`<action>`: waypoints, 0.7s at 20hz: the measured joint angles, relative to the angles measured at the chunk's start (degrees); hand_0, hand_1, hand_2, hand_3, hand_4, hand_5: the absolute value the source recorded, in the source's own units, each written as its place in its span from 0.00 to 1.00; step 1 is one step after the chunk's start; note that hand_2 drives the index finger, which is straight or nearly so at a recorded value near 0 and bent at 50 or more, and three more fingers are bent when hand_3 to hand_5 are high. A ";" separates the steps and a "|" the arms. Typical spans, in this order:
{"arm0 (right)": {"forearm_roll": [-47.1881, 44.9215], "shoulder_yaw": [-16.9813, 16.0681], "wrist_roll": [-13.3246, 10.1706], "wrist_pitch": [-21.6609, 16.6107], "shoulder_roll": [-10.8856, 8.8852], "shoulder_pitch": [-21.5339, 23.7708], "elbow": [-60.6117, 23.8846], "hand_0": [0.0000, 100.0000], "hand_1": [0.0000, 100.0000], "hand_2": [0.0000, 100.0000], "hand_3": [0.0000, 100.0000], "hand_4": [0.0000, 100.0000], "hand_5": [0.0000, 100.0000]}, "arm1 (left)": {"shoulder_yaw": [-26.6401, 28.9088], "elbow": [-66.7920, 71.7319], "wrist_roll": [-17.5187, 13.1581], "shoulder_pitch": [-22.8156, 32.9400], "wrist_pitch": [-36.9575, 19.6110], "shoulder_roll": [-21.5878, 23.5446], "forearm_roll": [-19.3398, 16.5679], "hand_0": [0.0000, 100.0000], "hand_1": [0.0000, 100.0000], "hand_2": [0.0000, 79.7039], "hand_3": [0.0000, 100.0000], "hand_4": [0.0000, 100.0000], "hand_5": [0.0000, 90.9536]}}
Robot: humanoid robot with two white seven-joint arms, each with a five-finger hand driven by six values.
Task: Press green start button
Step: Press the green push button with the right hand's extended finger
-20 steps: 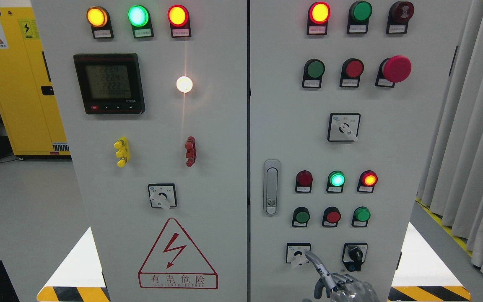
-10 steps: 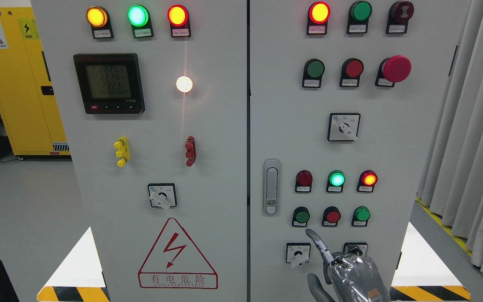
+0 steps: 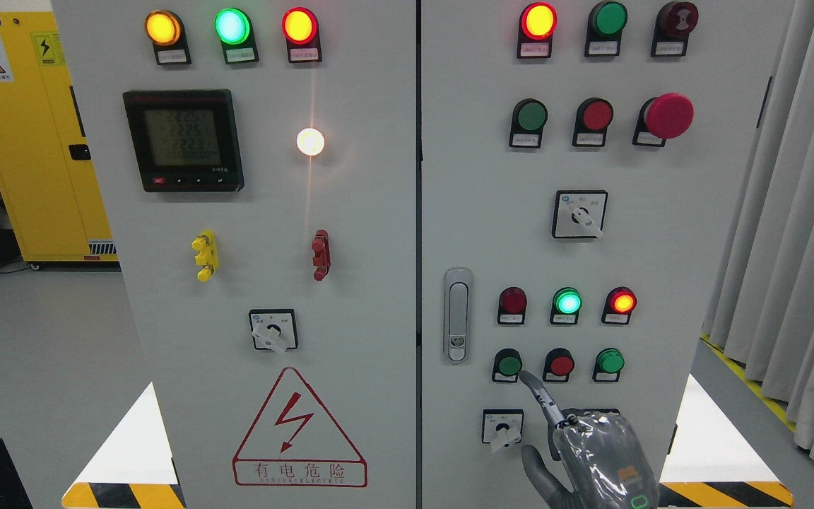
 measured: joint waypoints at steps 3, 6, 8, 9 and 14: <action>0.06 -0.10 0.02 0.21 0.00 -0.34 0.45 0.57 0.83 0.03 0.86 0.90 0.85 | 0.00 0.00 0.00 -0.01 0.00 0.00 0.00 0.12 0.56 0.00 0.00 0.00 0.00; 0.06 -0.10 0.03 0.30 0.00 -0.52 0.72 0.57 0.83 0.03 0.86 0.89 0.85 | 0.00 0.00 0.00 -0.01 0.00 0.00 0.00 0.12 0.56 0.00 0.00 0.00 0.00; 0.05 0.21 0.03 0.41 0.00 -0.58 0.80 0.57 0.83 0.03 0.86 0.89 0.85 | 0.00 0.00 0.00 0.00 0.00 0.00 0.00 0.12 0.56 0.00 0.00 0.00 0.00; 0.05 0.34 0.04 0.56 0.00 -0.61 0.82 0.57 0.83 0.03 0.86 0.89 0.85 | 0.00 0.00 0.00 0.00 0.00 0.00 0.00 0.12 0.56 0.00 0.00 0.00 0.00; 0.04 1.22 0.27 1.36 0.00 -0.71 0.79 0.57 0.83 0.03 0.86 0.90 0.85 | 0.00 0.00 0.00 -0.01 0.00 0.00 0.00 0.12 0.56 0.00 0.00 0.00 0.00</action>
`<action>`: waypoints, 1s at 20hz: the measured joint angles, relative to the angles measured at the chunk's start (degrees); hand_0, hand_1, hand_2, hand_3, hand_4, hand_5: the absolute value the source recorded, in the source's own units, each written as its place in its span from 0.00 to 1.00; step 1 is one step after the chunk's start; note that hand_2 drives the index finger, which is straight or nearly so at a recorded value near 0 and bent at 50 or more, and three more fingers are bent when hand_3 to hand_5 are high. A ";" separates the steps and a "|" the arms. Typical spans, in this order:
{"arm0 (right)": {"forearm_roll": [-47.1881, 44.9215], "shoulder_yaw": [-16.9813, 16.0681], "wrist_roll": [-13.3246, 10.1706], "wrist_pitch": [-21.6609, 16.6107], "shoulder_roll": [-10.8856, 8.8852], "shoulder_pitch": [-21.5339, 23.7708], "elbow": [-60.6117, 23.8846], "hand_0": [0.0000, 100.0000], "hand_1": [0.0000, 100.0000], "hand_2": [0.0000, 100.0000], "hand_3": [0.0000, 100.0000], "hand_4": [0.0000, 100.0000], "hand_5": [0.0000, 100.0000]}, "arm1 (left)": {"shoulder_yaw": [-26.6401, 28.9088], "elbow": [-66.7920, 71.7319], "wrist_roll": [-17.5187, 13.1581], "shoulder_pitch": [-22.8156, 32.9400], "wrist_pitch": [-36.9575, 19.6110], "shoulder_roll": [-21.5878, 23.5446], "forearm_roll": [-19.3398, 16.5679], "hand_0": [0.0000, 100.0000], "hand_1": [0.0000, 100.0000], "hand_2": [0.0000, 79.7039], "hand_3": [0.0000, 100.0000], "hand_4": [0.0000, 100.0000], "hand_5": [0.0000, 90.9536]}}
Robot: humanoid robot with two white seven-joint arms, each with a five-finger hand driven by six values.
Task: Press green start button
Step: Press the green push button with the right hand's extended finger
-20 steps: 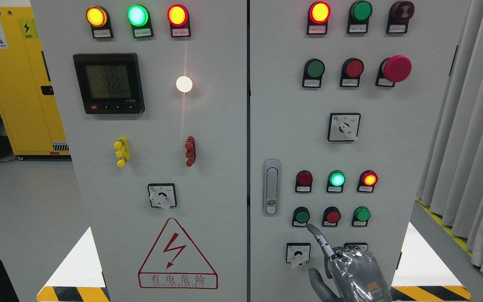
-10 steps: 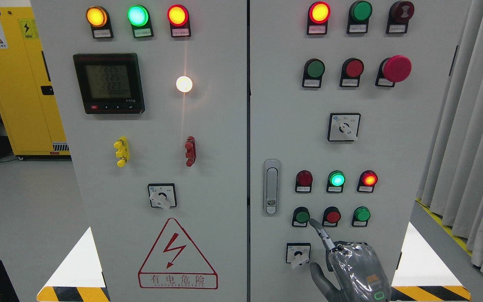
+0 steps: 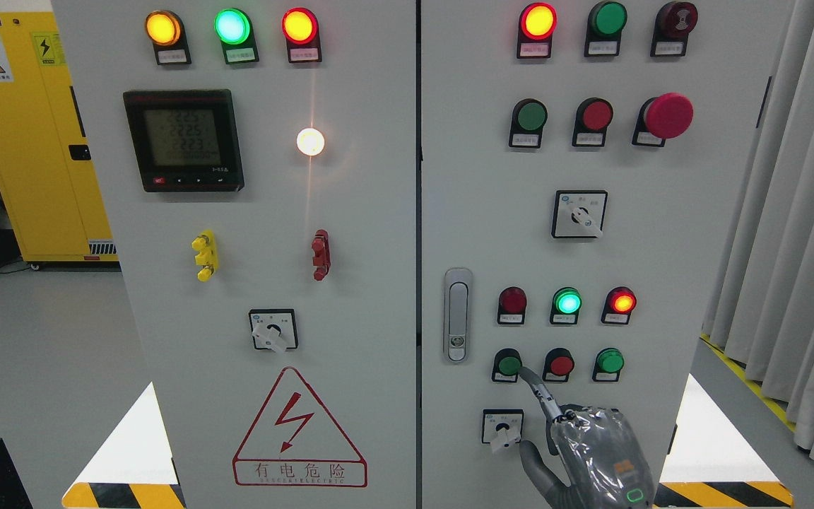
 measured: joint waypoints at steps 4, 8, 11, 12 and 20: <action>0.00 0.53 0.02 0.17 0.00 -0.05 -0.11 0.57 0.83 0.03 0.86 0.90 0.85 | 0.00 0.00 0.00 0.00 0.00 0.00 0.00 0.12 0.56 0.00 0.00 0.00 0.00; -0.08 0.89 -0.15 0.73 0.00 -0.10 -0.04 0.57 0.83 0.03 0.86 0.90 0.85 | 0.00 0.00 0.00 0.00 0.00 0.00 0.00 0.12 0.56 0.00 0.00 0.00 0.00; -0.19 1.06 0.82 1.05 0.00 -0.37 0.23 0.58 0.82 0.02 0.86 0.90 0.84 | 0.00 0.00 0.00 0.00 0.00 0.00 0.00 0.12 0.56 0.00 0.00 0.00 0.00; -0.27 1.11 1.02 1.14 0.00 -0.52 0.33 0.58 0.82 0.02 0.86 0.90 0.84 | 0.00 0.00 0.00 0.00 0.00 0.00 0.00 0.12 0.56 0.00 0.00 0.00 0.00; -0.74 1.34 1.30 1.25 0.00 -1.20 0.97 0.59 0.82 0.02 0.86 0.89 0.84 | 0.00 0.00 0.00 -0.01 0.00 0.00 0.00 0.12 0.56 0.00 0.00 0.00 0.00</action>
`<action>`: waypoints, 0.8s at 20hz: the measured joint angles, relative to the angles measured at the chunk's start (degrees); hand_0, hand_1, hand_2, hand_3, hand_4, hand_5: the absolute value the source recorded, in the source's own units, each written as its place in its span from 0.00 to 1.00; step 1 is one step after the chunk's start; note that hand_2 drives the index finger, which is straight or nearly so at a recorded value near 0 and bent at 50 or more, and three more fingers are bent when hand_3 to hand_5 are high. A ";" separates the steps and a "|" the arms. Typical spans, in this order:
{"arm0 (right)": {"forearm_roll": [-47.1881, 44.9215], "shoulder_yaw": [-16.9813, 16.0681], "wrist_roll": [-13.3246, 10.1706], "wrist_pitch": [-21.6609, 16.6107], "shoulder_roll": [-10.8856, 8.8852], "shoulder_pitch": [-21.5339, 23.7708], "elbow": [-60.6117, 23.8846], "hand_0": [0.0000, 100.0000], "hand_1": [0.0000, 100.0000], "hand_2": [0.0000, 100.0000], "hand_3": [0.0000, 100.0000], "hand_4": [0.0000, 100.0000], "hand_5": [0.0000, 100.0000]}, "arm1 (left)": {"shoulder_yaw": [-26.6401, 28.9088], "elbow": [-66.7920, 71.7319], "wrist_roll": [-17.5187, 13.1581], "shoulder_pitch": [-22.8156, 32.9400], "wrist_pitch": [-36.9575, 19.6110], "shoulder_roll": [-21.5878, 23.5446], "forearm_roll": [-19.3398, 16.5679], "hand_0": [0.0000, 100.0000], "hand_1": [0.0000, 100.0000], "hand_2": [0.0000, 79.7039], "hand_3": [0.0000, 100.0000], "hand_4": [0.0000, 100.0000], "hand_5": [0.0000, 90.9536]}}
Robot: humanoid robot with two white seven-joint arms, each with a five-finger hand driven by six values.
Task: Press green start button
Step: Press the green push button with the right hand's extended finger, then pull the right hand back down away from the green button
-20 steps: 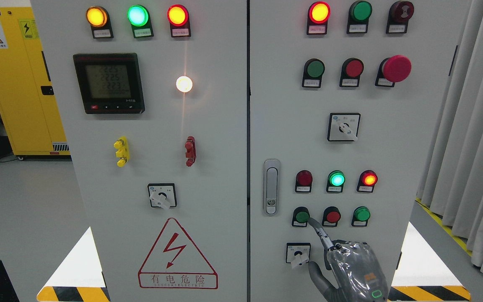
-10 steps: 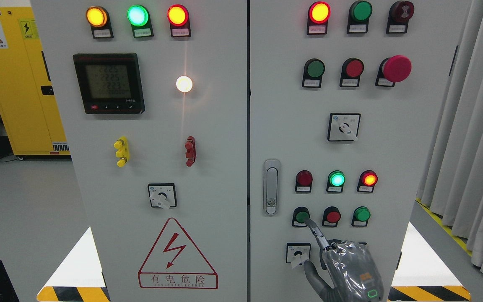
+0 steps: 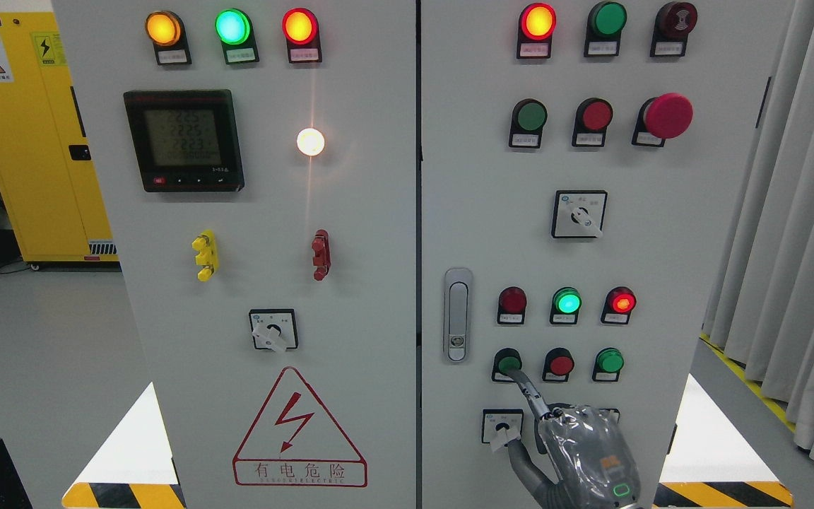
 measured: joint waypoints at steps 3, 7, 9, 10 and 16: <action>-0.09 0.06 0.05 0.07 0.00 -0.16 0.18 0.60 0.82 0.02 0.86 0.89 0.84 | 0.00 0.00 0.00 0.00 0.00 0.00 0.00 0.12 0.56 0.00 0.00 0.00 0.00; -0.20 0.12 0.09 0.09 0.00 -0.40 0.56 0.61 0.82 0.02 0.86 0.89 0.84 | 0.00 0.00 0.00 0.00 0.00 0.00 0.00 0.12 0.56 0.00 0.00 0.00 0.00; -0.25 0.14 0.11 0.10 0.00 -0.57 0.85 0.62 0.81 0.02 0.85 0.89 0.84 | 0.00 0.00 0.00 0.02 0.00 0.00 0.00 0.12 0.56 0.00 0.00 0.00 0.00; -0.27 0.14 0.11 0.11 0.00 -0.64 0.98 0.62 0.81 0.02 0.85 0.89 0.84 | 0.00 0.00 0.00 0.02 0.00 0.00 0.00 0.12 0.56 0.00 0.00 0.00 0.00; -0.75 0.11 0.15 0.14 0.00 -0.79 1.55 0.62 0.81 0.02 0.85 0.89 0.84 | 0.00 0.00 0.00 0.02 0.00 0.00 0.00 0.12 0.56 0.00 0.00 0.00 0.00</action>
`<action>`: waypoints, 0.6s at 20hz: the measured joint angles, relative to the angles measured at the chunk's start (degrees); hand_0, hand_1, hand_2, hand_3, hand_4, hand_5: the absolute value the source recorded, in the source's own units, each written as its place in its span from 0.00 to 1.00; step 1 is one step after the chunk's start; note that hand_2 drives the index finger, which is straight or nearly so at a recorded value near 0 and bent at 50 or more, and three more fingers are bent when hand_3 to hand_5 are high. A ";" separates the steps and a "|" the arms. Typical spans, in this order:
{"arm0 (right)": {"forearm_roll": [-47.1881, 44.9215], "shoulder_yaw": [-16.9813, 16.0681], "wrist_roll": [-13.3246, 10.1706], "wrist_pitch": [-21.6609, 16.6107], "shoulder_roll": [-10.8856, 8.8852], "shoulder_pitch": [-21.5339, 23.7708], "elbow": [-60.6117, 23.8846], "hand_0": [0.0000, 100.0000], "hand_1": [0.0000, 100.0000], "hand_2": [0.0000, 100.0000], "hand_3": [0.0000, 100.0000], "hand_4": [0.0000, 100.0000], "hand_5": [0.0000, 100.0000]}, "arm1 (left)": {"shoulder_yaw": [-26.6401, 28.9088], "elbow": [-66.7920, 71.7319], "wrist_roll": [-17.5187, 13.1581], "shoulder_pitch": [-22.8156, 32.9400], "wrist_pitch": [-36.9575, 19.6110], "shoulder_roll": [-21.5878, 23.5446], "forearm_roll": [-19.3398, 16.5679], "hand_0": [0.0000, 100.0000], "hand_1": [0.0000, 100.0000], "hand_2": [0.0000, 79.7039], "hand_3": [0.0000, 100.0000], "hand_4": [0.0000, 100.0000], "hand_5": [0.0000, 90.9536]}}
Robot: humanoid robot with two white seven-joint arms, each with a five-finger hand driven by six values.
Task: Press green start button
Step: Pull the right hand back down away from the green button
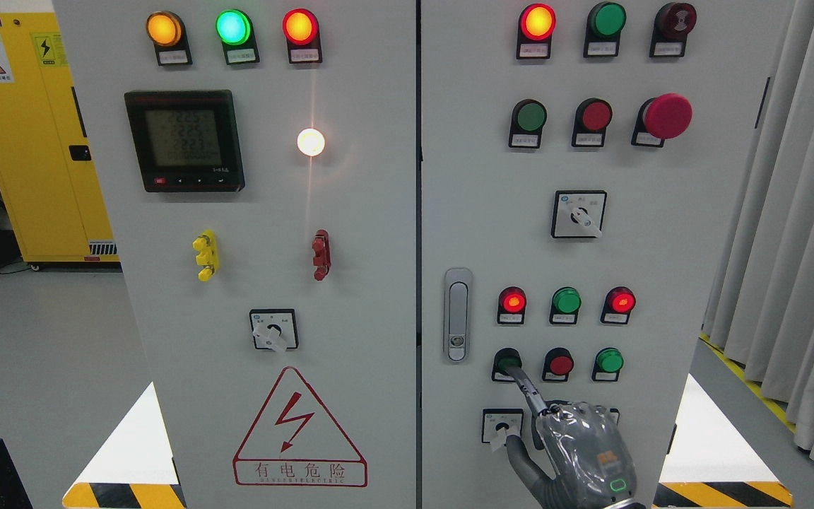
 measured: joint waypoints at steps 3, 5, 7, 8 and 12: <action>-0.33 -0.05 0.03 0.00 0.00 0.01 0.15 0.62 0.81 0.02 0.85 0.89 0.84 | 0.00 0.00 0.00 0.00 0.00 0.00 0.00 0.12 0.56 0.00 0.00 0.00 0.00; -0.49 -0.12 0.04 0.00 0.00 0.02 0.17 0.61 0.81 0.02 0.85 0.89 0.84 | 0.00 0.00 0.00 0.00 0.00 0.00 0.00 0.12 0.56 0.00 0.00 0.00 0.00; -0.60 -0.17 0.05 0.00 0.00 0.01 0.12 0.61 0.81 0.02 0.85 0.89 0.84 | 0.00 0.00 0.00 0.00 0.00 0.00 0.00 0.12 0.56 0.00 0.00 0.00 0.00; -0.68 -0.20 0.10 0.00 0.00 0.02 0.06 0.61 0.81 0.02 0.85 0.89 0.84 | 0.00 0.00 0.00 0.00 0.00 0.00 0.00 0.12 0.56 0.00 0.00 0.00 0.00; -1.99 -0.25 0.04 -0.08 0.00 0.66 -0.77 0.61 0.81 0.02 0.85 0.89 0.84 | 0.00 0.00 0.00 -0.02 0.00 0.00 0.00 0.12 0.56 0.00 0.00 0.00 0.00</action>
